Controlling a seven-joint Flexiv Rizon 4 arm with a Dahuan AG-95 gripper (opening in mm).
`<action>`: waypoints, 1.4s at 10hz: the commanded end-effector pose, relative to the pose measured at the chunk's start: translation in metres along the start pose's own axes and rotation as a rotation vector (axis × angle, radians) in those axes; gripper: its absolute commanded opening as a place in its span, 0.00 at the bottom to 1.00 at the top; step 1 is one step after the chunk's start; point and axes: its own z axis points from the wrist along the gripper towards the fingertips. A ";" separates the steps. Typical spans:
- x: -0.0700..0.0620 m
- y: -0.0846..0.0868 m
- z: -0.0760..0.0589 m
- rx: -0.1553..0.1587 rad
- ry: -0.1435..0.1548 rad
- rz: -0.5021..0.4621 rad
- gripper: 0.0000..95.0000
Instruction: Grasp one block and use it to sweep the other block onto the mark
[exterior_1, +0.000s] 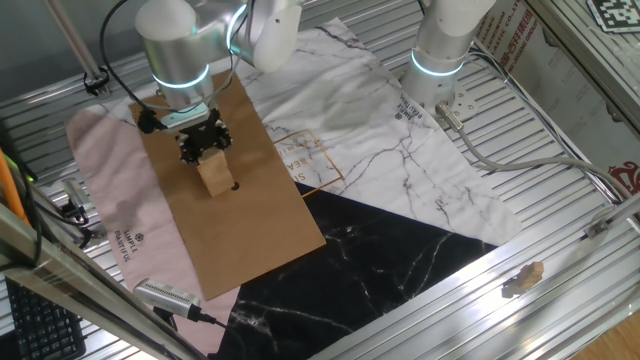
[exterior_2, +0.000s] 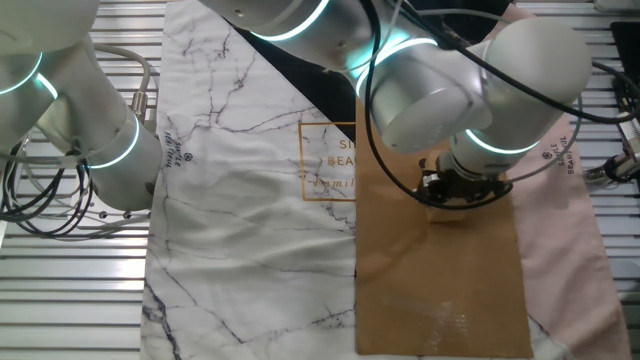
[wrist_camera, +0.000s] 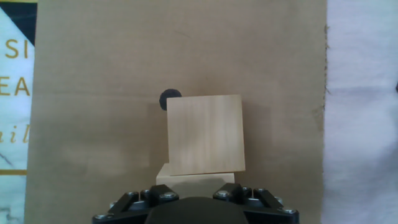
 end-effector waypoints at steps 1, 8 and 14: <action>0.000 0.001 0.000 0.003 -0.001 0.007 0.00; -0.012 0.002 0.002 0.001 -0.001 0.031 0.00; -0.016 0.006 0.002 0.010 0.016 0.018 0.00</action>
